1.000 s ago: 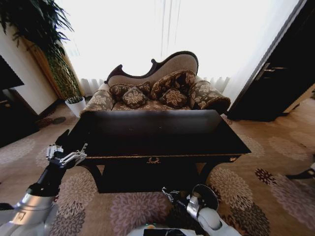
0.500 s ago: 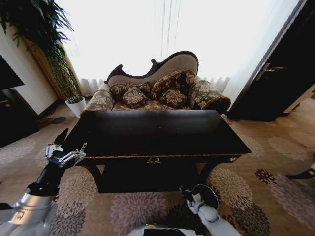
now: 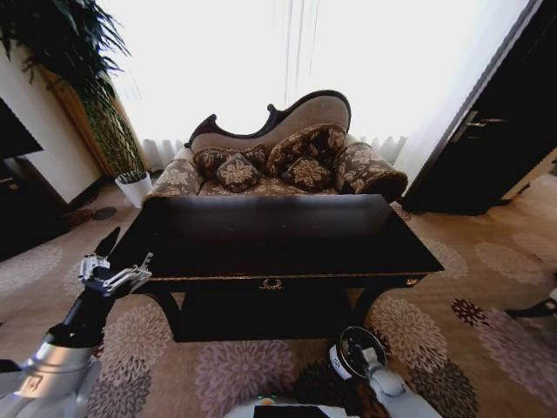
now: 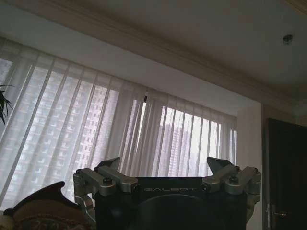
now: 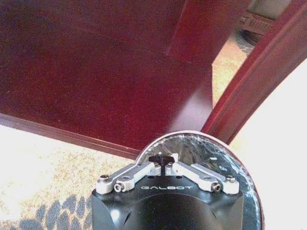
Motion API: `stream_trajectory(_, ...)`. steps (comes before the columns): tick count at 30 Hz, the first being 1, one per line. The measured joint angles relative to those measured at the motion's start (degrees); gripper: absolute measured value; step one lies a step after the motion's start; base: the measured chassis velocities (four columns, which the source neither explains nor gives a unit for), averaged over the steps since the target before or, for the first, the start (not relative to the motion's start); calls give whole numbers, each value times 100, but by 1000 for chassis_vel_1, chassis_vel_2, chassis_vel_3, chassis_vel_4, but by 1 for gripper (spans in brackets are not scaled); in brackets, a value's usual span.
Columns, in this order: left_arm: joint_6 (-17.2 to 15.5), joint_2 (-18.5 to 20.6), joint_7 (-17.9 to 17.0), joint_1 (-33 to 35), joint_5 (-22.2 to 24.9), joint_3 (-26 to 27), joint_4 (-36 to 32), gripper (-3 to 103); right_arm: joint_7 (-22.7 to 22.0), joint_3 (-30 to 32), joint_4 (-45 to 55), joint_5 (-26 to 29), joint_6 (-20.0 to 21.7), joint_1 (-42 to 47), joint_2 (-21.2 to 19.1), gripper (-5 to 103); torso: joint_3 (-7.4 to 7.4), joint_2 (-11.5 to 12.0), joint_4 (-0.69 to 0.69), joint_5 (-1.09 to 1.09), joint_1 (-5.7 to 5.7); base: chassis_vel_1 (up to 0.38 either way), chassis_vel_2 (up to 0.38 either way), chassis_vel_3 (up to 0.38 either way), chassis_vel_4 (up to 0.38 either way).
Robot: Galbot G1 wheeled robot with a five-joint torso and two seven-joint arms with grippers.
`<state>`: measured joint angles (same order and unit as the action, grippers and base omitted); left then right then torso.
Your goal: Move to the front of the table and place the trash on the table into the trash bin.
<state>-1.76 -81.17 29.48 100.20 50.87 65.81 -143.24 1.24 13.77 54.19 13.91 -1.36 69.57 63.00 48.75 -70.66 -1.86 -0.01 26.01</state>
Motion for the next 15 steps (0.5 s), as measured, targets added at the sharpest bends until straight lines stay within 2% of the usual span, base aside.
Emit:
stream_trajectory(13, 60, 82, 4, 66, 32, 84, 0, 100, -146, 63, -48, 147, 134, -71, 6, -2, 0, 0, 1, 0, 0, 0, 0, 0, 0)
stream_trajectory(14, 62, 86, 4, 66, 32, 84, 0, 100, -167, 75, -68, 137, 150, -74, 6, 3, 0, 0, 1, 0, 0, 0, 0, 0, 0)
stream_trajectory(15, 63, 90, 4, 66, 33, 82, 0, 100, -176, 87, -86, 132, 165, -75, 6, 3, 0, 0, 0, 0, 0, 0, 0, 0, 0)
